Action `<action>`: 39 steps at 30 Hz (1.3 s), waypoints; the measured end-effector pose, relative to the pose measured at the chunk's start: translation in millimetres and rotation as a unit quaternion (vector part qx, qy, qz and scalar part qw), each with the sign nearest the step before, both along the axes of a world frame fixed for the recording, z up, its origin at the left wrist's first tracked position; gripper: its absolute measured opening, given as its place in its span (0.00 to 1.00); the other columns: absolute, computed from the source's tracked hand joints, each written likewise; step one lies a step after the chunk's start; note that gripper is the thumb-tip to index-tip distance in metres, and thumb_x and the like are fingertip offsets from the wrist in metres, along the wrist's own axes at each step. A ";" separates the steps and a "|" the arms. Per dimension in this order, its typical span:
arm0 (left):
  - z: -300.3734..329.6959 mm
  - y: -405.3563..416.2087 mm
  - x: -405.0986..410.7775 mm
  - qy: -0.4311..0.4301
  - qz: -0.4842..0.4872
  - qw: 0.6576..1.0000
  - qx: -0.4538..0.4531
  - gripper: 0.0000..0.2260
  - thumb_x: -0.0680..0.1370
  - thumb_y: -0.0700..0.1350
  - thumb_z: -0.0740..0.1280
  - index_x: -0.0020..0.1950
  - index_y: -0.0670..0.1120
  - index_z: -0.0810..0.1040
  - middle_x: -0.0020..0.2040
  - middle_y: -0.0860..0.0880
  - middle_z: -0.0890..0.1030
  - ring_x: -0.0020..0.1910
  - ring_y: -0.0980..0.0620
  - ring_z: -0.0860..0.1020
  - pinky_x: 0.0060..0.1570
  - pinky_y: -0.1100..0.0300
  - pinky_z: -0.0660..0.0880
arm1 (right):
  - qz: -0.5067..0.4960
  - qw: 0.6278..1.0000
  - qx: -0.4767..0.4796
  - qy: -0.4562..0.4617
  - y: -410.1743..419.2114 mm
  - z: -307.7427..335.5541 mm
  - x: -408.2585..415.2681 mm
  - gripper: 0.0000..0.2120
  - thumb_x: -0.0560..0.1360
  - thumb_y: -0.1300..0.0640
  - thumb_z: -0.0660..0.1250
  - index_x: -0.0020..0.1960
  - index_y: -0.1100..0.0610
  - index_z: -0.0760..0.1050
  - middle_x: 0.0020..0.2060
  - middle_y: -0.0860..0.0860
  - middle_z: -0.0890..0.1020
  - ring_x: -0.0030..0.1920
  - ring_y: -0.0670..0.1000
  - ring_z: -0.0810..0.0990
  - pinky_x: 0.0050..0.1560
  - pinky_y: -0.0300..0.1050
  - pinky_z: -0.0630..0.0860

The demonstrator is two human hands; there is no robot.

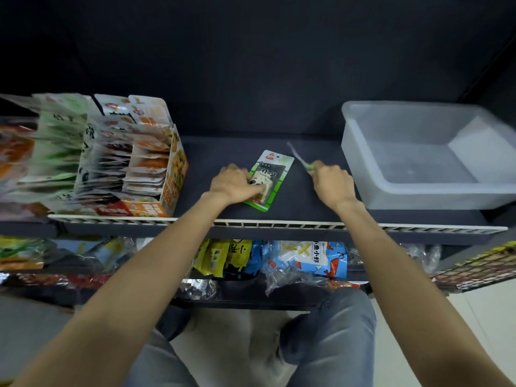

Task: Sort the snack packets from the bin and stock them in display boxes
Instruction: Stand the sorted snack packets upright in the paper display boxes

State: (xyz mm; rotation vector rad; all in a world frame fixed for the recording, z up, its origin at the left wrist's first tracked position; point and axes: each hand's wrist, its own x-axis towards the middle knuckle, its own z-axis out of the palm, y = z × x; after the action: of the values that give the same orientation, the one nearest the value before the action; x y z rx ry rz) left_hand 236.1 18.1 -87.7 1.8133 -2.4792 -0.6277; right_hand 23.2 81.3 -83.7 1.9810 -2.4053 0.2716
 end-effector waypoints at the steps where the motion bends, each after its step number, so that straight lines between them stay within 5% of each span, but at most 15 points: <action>1: -1.2 0.6 -5.7 0.024 0.018 0.999 -0.020 0.33 0.72 0.65 0.65 0.68 0.44 0.69 0.65 0.42 0.71 0.65 0.42 0.69 0.60 0.52 0.69 | -0.012 0.998 -0.039 -0.041 2.4 3.6 -2.4 0.12 0.82 0.58 0.53 0.61 0.62 0.69 0.48 0.65 0.80 0.48 0.67 0.78 0.40 0.52 0.69; 6: -3.4 -3.6 -26.1 0.084 0.055 0.995 0.026 0.45 0.67 0.54 0.77 0.74 0.41 0.54 0.66 0.40 0.72 0.65 0.41 0.71 0.63 0.51 0.69 | -0.041 0.959 -0.141 -0.242 25.3 14.0 -4.5 0.10 0.82 0.59 0.55 0.58 0.62 0.71 0.41 0.59 0.80 0.42 0.61 0.78 0.39 0.48 0.70; 8: -0.5 -5.3 -26.6 0.085 0.054 0.994 0.037 0.39 0.68 0.50 0.76 0.71 0.42 0.59 0.63 0.42 0.75 0.61 0.42 0.74 0.59 0.52 0.72 | -0.047 0.950 -0.139 -0.276 30.4 12.6 -5.1 0.10 0.81 0.61 0.57 0.61 0.60 0.71 0.46 0.58 0.82 0.41 0.57 0.77 0.41 0.46 0.70; 11: 10.2 6.1 -19.9 0.072 0.015 0.995 -0.067 0.20 0.76 0.48 0.67 0.64 0.44 0.66 0.56 0.43 0.79 0.55 0.41 0.78 0.50 0.51 0.73 | -0.051 0.946 -0.131 -0.294 31.5 12.4 -4.7 0.10 0.79 0.62 0.60 0.61 0.59 0.70 0.49 0.56 0.82 0.42 0.55 0.78 0.42 0.45 0.69; 15: 38.6 35.5 15.9 0.192 0.013 0.963 -0.191 0.13 0.77 0.48 0.66 0.59 0.47 0.69 0.51 0.47 0.82 0.49 0.43 0.79 0.47 0.50 0.74 | -0.037 0.937 -0.121 -0.326 28.0 18.5 7.2 0.10 0.78 0.60 0.62 0.59 0.57 0.69 0.49 0.55 0.82 0.46 0.57 0.80 0.47 0.53 0.76; 19: 76.4 67.1 78.9 0.320 0.040 0.906 -0.274 0.13 0.73 0.46 0.71 0.53 0.44 0.74 0.45 0.51 0.82 0.45 0.50 0.80 0.44 0.55 0.74 | 0.033 0.966 -0.030 -0.254 27.0 18.7 32.9 0.21 0.74 0.59 0.69 0.65 0.53 0.69 0.46 0.50 0.81 0.51 0.55 0.79 0.53 0.52 0.75; 22: 105.2 85.7 135.3 0.352 0.047 0.880 -0.317 0.13 0.72 0.47 0.71 0.53 0.42 0.76 0.45 0.50 0.82 0.45 0.53 0.80 0.45 0.55 0.75 | 0.053 0.991 0.058 -0.110 25.4 12.2 50.2 0.22 0.75 0.57 0.66 0.69 0.50 0.69 0.55 0.57 0.81 0.57 0.61 0.78 0.56 0.54 0.75; 27: 123.4 91.0 225.8 0.371 0.115 0.847 -0.363 0.09 0.73 0.46 0.72 0.47 0.41 0.78 0.42 0.47 0.81 0.43 0.54 0.79 0.46 0.56 0.76 | 0.091 0.979 0.154 -0.101 19.1 24.8 64.6 0.20 0.74 0.57 0.70 0.65 0.53 0.74 0.58 0.56 0.80 0.59 0.57 0.77 0.55 0.47 0.72; 31: 115.6 78.5 274.1 0.381 0.142 0.833 -0.375 0.15 0.72 0.50 0.71 0.45 0.38 0.78 0.43 0.46 0.82 0.47 0.48 0.81 0.49 0.51 0.77 | 0.093 0.984 -0.016 -0.149 13.6 52.4 83.4 0.07 0.73 0.58 0.71 0.49 0.56 0.76 0.45 0.57 0.82 0.48 0.59 0.79 0.45 0.49 0.71; 34: 112.1 65.0 293.3 0.376 0.157 0.830 -0.381 0.12 0.72 0.48 0.73 0.47 0.40 0.81 0.45 0.46 0.83 0.46 0.50 0.81 0.48 0.58 0.77 | 0.094 0.918 -0.163 -0.350 4.9 91.9 114.2 0.07 0.72 0.63 0.71 0.45 0.56 0.73 0.39 0.52 0.79 0.39 0.50 0.78 0.44 0.45 0.73; 36: 109.2 54.1 303.3 0.370 0.155 0.835 -0.376 0.12 0.72 0.48 0.73 0.48 0.39 0.82 0.47 0.45 0.84 0.48 0.51 0.81 0.49 0.58 0.78 | 0.111 0.838 -0.177 -0.504 -0.5 117.8 142.2 0.10 0.73 0.67 0.69 0.43 0.54 0.71 0.38 0.48 0.78 0.36 0.41 0.78 0.42 0.39 0.75; 39: 103.0 42.6 310.4 0.357 0.156 0.848 -0.361 0.12 0.72 0.43 0.74 0.51 0.38 0.82 0.49 0.47 0.82 0.45 0.64 0.80 0.47 0.65 0.77 | 0.141 0.756 -0.161 -0.618 -10.5 142.1 184.3 0.09 0.74 0.67 0.68 0.48 0.54 0.73 0.42 0.48 0.81 0.41 0.43 0.81 0.42 0.39 0.78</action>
State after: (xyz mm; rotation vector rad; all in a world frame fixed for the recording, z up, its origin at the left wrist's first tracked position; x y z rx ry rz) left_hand 546.6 60.7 15.4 1.2936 -1.5579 -0.2167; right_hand 207.5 70.8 58.4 2.2587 -2.0486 2.4680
